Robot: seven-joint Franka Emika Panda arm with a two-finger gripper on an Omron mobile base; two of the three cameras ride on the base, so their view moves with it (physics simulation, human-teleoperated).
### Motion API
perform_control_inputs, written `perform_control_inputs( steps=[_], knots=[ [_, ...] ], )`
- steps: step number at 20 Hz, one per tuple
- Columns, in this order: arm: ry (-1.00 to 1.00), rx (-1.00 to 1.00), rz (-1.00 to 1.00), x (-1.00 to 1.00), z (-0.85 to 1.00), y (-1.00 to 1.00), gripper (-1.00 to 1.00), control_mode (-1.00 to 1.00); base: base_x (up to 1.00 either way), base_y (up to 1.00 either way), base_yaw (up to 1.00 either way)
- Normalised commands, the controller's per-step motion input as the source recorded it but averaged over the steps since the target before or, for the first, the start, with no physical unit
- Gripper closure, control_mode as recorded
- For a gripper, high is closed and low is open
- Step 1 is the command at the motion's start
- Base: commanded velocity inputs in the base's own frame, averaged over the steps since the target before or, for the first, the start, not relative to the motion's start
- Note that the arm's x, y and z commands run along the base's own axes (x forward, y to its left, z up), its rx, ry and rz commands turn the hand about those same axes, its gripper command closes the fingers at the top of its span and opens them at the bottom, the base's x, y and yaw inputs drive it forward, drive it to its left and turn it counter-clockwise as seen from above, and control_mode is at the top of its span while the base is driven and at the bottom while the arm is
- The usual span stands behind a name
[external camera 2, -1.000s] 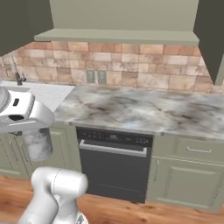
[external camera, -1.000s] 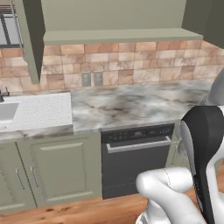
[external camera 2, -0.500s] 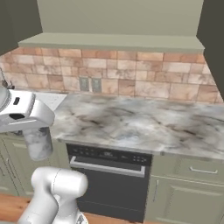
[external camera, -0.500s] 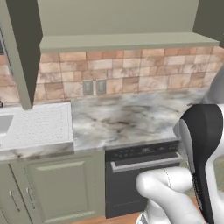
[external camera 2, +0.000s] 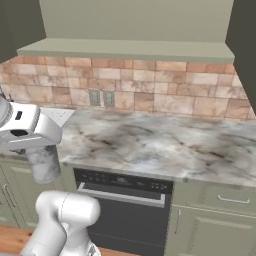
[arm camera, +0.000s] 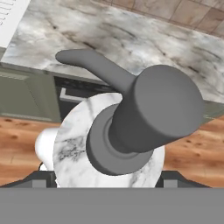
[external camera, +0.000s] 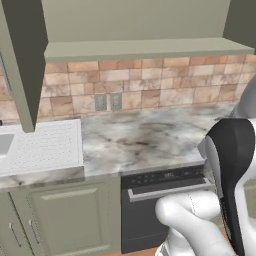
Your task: Pick up the dish brush and soap dispenser from the sink, and place them back in the cabinet, and close the cabinet doors.
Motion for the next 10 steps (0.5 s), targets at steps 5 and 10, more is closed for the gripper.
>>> perform_control_inputs(
  steps=[5, 10],
  knots=[
    [0.0, 0.0, 0.0, 0.0, 0.0, 0.0, 1.0, 1.0, 0.37, -0.12, 0.0],
    [0.0, 0.0, 0.0, 0.0, 0.0, 0.0, 1.0, 1.0, 0.39, -0.14, 0.0]
  ],
)
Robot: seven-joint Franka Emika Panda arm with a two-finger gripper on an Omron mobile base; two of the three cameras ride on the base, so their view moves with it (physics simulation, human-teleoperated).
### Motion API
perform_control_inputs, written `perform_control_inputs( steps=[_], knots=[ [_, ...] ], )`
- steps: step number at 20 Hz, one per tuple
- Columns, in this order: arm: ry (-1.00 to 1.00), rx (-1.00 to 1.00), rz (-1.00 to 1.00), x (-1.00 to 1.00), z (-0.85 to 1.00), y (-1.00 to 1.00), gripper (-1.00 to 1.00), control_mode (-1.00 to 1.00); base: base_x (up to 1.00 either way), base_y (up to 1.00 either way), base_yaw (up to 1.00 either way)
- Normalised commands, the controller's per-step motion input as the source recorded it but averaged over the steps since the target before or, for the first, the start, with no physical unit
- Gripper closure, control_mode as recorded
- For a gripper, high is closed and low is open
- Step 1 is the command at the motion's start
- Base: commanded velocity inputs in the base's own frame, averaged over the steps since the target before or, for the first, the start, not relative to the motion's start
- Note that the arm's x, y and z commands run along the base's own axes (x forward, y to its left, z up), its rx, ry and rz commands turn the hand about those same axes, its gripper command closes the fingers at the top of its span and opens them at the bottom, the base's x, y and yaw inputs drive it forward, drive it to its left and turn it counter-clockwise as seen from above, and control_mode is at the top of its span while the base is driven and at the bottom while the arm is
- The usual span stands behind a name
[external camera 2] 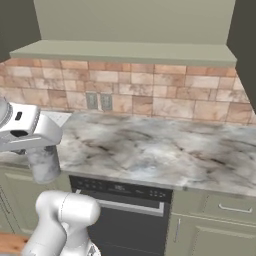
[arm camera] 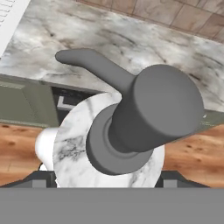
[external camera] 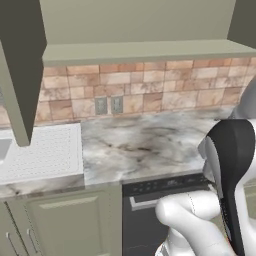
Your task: Pick up the dish brush and soap dispenser from the sink, and place them back in the cabinet, and close the cabinet doors.
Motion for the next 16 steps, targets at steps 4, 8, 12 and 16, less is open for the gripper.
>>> perform_control_inputs(
  steps=[4, 8, 12, 16],
  knots=[
    [0.0, 0.0, 0.0, 0.0, 0.0, 0.0, 1.0, 1.0, 0.36, -0.11, 0.0],
    [0.0, 0.0, 0.0, 0.0, 0.0, 0.0, 1.0, 1.0, 0.39, -0.1, -0.01],
    [0.0, 0.0, 0.0, 0.0, 0.0, 0.0, 1.0, 1.0, 0.39, -0.1, -0.01],
    [0.0, 0.0, 0.0, 0.0, 0.0, 0.0, 1.0, 1.0, 0.21, -0.04, 0.0]
  ],
)
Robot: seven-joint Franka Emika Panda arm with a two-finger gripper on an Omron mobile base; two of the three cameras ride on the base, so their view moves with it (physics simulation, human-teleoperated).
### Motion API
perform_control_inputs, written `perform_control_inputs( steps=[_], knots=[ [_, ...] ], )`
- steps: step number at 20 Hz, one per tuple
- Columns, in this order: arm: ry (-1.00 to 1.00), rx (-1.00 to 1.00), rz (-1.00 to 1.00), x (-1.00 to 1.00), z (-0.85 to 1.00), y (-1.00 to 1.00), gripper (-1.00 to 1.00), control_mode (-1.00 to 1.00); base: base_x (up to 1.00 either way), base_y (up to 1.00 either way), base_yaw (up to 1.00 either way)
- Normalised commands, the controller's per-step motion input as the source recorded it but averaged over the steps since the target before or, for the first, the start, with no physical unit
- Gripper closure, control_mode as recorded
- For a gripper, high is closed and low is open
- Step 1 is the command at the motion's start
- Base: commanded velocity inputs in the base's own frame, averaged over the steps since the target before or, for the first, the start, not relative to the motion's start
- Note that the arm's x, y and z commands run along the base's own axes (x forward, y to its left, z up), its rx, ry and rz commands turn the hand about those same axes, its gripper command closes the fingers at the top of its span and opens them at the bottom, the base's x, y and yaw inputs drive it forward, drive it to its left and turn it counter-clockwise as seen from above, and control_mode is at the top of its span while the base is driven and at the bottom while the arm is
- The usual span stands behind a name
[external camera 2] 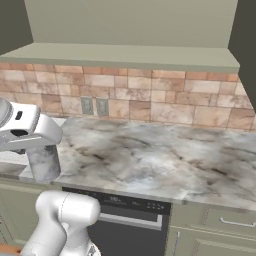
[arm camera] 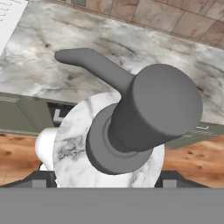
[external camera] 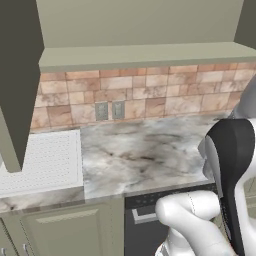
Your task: Pick up the dish brush and soap dispenser from the sink, and place them back in the cabinet, and close the cabinet doors.
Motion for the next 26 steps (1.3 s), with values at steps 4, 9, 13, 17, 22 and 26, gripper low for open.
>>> perform_control_inputs(
  steps=[4, 9, 13, 17, 22, 26],
  knots=[
    [0.0, 0.0, 0.0, 0.0, 0.0, 0.0, 1.0, 1.0, 0.02, 0.0, 0.0],
    [0.0, 0.0, 0.0, 0.0, 0.0, 0.0, 1.0, -1.0, 0.0, 0.0, 0.0],
    [0.02, 0.0, 0.0, 0.0, 0.13, -0.05, 1.0, -1.0, 0.0, 0.0, 0.0],
    [0.02, 0.0, 0.0, 0.0, 0.49, -0.17, 1.0, -1.0, 0.0, 0.0, 0.0],
    [0.05, 0.0, 0.0, 0.05, 0.54, -0.03, 1.0, -1.0, 0.0, 0.0, 0.0],
    [0.03, 0.0, 0.0, 0.02, 0.63, -0.04, 1.0, -1.0, 0.0, 0.0, 0.0]
  ],
)
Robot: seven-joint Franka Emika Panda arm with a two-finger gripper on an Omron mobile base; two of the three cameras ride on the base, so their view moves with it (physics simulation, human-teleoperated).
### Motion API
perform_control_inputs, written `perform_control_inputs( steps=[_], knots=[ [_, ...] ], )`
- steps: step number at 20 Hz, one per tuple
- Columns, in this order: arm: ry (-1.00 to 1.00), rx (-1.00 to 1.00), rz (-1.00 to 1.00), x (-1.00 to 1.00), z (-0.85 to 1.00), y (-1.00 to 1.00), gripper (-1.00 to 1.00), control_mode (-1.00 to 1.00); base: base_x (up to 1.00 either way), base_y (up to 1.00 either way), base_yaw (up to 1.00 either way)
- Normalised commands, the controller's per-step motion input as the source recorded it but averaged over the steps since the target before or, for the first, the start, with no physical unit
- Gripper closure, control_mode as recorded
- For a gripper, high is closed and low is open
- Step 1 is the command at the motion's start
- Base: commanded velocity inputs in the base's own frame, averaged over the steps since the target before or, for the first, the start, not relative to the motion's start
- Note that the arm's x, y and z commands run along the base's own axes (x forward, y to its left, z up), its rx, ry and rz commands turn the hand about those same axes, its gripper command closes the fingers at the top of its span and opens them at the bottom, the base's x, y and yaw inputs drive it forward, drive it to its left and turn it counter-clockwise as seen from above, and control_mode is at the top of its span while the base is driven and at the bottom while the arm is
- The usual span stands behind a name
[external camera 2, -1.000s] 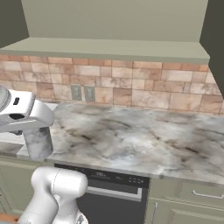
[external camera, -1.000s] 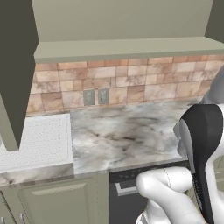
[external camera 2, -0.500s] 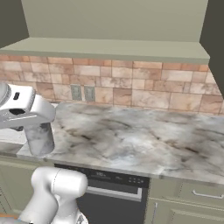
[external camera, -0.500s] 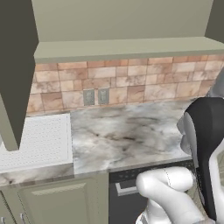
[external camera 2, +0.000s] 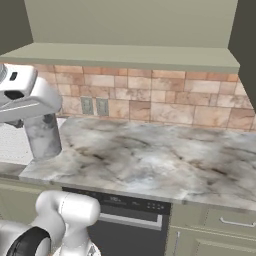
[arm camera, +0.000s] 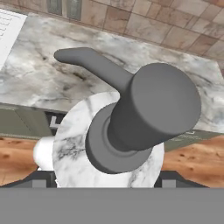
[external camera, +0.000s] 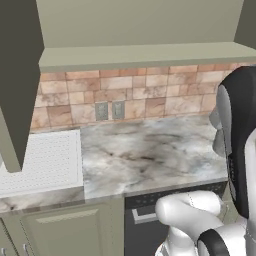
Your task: Pick up the dish brush and soap dispenser from the sink, and place them back in the cabinet, and close the cabinet doors.
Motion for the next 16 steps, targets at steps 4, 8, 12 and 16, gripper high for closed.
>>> perform_control_inputs(
  steps=[4, 8, 12, 16],
  knots=[
    [0.02, 0.0, 0.0, 0.04, 0.61, 0.0, 1.0, -1.0, 0.0, 0.0, 0.0],
    [0.0, -0.01, 0.0, 0.02, 0.51, 0.0, 1.0, -1.0, 0.0, 0.0, 0.0],
    [0.0, -0.04, 0.0, 0.08, 0.26, 0.0, 1.0, -1.0, 0.0, 0.0, 0.0],
    [0.0, -0.03, 0.02, 0.1, 0.15, 0.0, 1.0, -1.0, 0.0, 0.0, 0.0]
  ],
)
